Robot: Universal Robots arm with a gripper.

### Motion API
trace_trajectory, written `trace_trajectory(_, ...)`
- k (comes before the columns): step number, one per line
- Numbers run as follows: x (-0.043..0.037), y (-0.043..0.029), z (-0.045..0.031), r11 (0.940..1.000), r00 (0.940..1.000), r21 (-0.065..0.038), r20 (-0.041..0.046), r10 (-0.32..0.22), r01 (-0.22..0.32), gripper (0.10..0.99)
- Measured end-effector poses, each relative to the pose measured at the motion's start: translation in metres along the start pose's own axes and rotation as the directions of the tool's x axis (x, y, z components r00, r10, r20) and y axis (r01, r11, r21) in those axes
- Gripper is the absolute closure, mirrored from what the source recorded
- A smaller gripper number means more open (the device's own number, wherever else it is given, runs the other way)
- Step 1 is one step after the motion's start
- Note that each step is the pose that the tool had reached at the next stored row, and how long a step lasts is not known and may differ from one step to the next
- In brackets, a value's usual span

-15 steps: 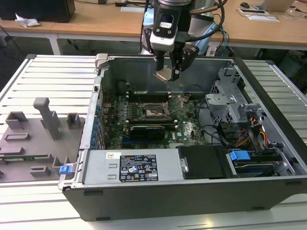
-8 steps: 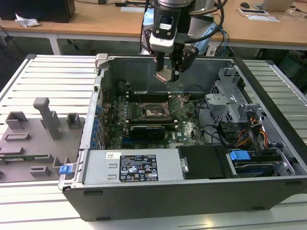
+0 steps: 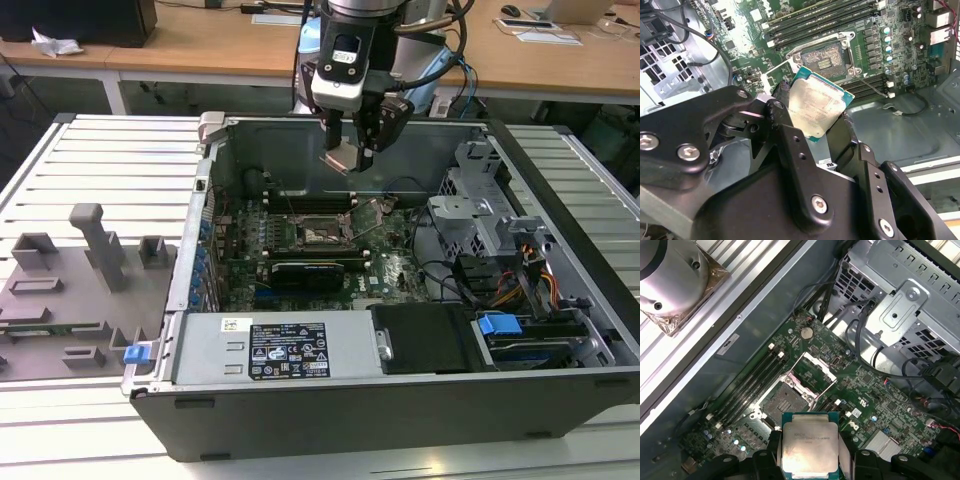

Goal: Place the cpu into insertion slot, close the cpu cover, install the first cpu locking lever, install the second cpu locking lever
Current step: 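Place the cpu into insertion slot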

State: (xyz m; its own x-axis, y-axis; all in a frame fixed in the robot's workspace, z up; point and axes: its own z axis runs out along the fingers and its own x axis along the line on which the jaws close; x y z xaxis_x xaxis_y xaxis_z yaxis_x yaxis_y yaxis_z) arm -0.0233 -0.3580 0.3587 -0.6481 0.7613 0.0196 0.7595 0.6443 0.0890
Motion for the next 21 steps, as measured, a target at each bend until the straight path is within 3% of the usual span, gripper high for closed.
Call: trace_trajectory(21,0.0000,-0.0002,0.0010,0.9995,0.9995,-0.001,0.0027,0.032,-0.032,0.549)
